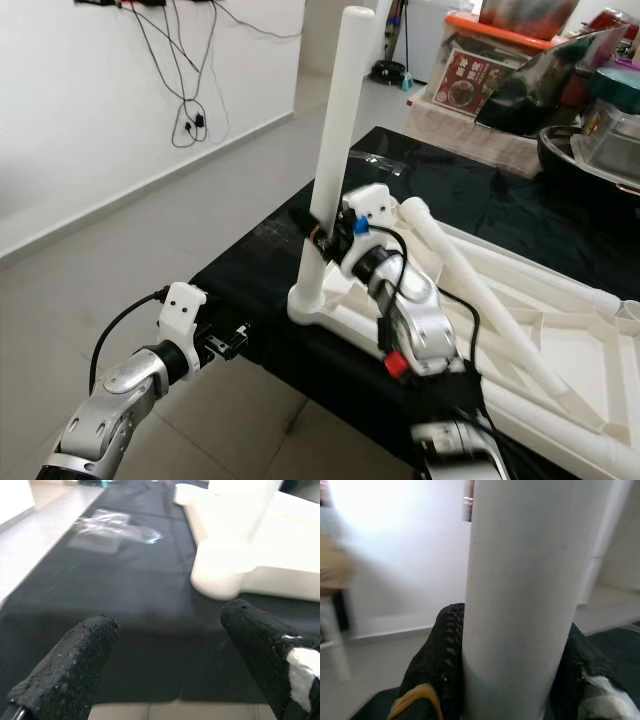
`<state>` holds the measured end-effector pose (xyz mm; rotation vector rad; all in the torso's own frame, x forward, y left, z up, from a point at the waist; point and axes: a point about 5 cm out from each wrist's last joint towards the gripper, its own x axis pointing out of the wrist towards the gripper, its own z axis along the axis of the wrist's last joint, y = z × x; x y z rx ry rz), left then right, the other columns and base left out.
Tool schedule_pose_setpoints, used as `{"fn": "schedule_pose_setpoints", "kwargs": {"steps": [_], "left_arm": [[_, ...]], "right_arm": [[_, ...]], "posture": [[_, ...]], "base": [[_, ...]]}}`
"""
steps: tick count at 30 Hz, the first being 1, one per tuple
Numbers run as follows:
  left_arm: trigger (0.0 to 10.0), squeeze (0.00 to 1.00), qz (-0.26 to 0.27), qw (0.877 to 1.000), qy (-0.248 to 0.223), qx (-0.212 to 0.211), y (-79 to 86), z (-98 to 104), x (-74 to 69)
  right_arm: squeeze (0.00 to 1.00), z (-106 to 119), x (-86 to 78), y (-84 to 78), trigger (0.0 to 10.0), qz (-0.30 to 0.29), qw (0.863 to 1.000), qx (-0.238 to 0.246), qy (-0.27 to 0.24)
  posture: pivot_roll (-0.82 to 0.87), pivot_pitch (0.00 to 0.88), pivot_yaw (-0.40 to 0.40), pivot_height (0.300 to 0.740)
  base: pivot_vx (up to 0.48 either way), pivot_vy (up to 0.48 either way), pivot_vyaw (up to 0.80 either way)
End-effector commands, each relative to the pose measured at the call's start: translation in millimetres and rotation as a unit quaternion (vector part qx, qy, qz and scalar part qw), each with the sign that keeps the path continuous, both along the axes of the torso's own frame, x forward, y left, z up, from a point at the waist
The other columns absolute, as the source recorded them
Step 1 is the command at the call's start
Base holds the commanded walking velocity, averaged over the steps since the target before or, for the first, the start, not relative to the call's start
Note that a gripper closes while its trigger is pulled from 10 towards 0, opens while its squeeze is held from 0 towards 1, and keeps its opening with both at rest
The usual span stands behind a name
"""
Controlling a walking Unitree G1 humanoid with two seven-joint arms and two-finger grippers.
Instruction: Building children table
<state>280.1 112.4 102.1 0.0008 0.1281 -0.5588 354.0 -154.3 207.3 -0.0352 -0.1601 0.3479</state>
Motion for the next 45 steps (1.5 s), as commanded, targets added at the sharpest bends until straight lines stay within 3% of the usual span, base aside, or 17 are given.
{"fn": "schedule_pose_setpoints", "kwargs": {"steps": [1,2,4,5,12,17,18,21,25,26,27,34,35,38,39,41,45], "left_arm": [[10.0,0.00,-0.010,1.000,0.008,-0.002,-1.7,-2.3,-4.2],[10.0,0.00,-0.010,1.000,0.008,-0.002,-1.7,-2.3,-4.2],[10.0,0.00,-0.013,1.000,0.009,-0.002,-1.7,-2.2,-5.2],[10.0,0.00,-0.013,1.000,0.009,-0.002,-1.1,-2.2,-5.6],[10.0,0.00,-0.015,1.000,0.012,-0.003,-0.4,-2.7,-7.1],[10.0,0.00,-0.022,1.000,0.014,-0.009,-2.9,-2.4,-7.8],[10.0,0.00,-0.032,0.999,0.015,-0.015,-5.4,-1.7,-9.0],[10.0,0.00,-0.032,0.999,0.015,-0.015,-5.4,-1.7,-9.0],[10.0,0.00,-0.034,0.999,0.015,-0.012,-5.6,-1.9,-9.2],[10.0,0.00,-0.033,0.999,0.015,-0.011,-4.9,-1.6,-9.1],[10.0,0.00,-0.033,0.999,0.015,-0.010,-4.3,-1.5,-8.9],[10.0,0.00,-0.032,0.999,0.015,-0.010,-3.6,-1.5,-8.9],[10.0,0.00,-0.032,0.999,0.016,-0.010,-3.7,-1.4,-9.0],[10.0,0.00,-0.035,0.999,0.016,-0.012,-5.0,-1.5,-9.6],[10.0,0.00,-0.035,0.999,0.016,-0.012,-5.0,-1.5,-9.6],[10.0,0.00,-0.041,0.999,0.017,-0.010,-5.1,-1.4,-9.4],[10.0,0.00,-0.047,0.999,0.017,-0.011,-5.5,-0.9,-9.0]], "right_arm": [[0.00,-17.0,4.7,-50.4,0.0,-0.233,0.971,-0.016,0.046],[0.00,-17.0,4.7,-50.4,0.0,-0.233,0.971,-0.016,0.046],[0.00,-26.0,-2.4,-66.3,0.0,-0.328,0.943,-0.003,0.063],[0.00,-29.9,-6.1,-66.2,0.0,-0.337,0.939,-0.001,0.068],[0.00,-36.6,-11.4,-57.6,0.0,-0.323,0.943,-0.002,0.079],[0.00,-40.6,-10.2,-64.0,0.0,-0.351,0.931,-0.017,0.099],[0.00,-41.9,-7.9,-60.6,10.0,-0.347,0.931,-0.020,0.108],[0.00,-41.9,-7.9,-60.6,10.0,-0.347,0.931,-0.020,0.108],[0.00,-38.2,-5.5,-44.4,10.0,-0.300,0.949,-0.003,0.097],[0.80,-34.3,-5.4,-43.8,10.0,-0.293,0.952,0.008,0.088],[1.00,-29.7,-4.7,-45.2,10.0,-0.288,0.954,0.014,0.077],[1.00,-21.2,-1.1,-52.5,10.0,-0.289,0.955,0.006,0.067],[0.00,-19.9,0.0,-53.5,10.0,-0.288,0.955,0.000,0.069],[0.00,-3.6,6.1,-52.8,10.0,-0.209,0.977,0.036,0.035],[0.00,-3.6,6.1,-52.8,10.0,-0.209,0.977,0.036,0.035],[0.00,24.4,13.0,-63.7,10.0,-0.086,0.996,0.020,-0.017],[0.00,34.9,14.9,-70.4,10.0,-0.030,0.999,-0.016,-0.029]], "posture": [[0.03,0.000,-0.130,0.740],[0.03,0.000,-0.130,0.740],[0.03,0.000,-0.130,0.740],[0.03,0.000,-0.130,0.740],[0.02,0.000,-0.130,0.740],[0.02,0.000,-0.132,0.740],[0.02,0.000,-0.131,0.740],[0.02,0.000,-0.131,0.740],[0.02,0.000,-0.133,0.740],[0.02,0.000,-0.133,0.740],[0.02,0.000,-0.134,0.740],[0.02,0.000,-0.136,0.740],[0.02,0.000,-0.136,0.740],[0.02,0.000,-0.132,0.740],[0.02,0.000,-0.132,0.740],[0.02,0.000,-0.129,0.740],[0.02,0.000,-0.131,0.740]], "base": [[0.000,0.000,0.00],[0.000,0.000,0.00],[0.000,0.000,0.00],[0.000,0.000,0.00],[0.000,0.000,0.00],[0.000,0.000,0.00],[0.000,0.000,0.00],[0.000,0.000,0.00],[0.000,0.000,0.00],[0.000,0.000,0.00],[0.000,0.000,0.00],[0.000,0.000,0.00],[0.000,0.000,0.00],[0.000,0.000,0.00],[0.000,0.000,0.00],[0.000,0.000,0.00],[0.000,0.000,0.00]]}}
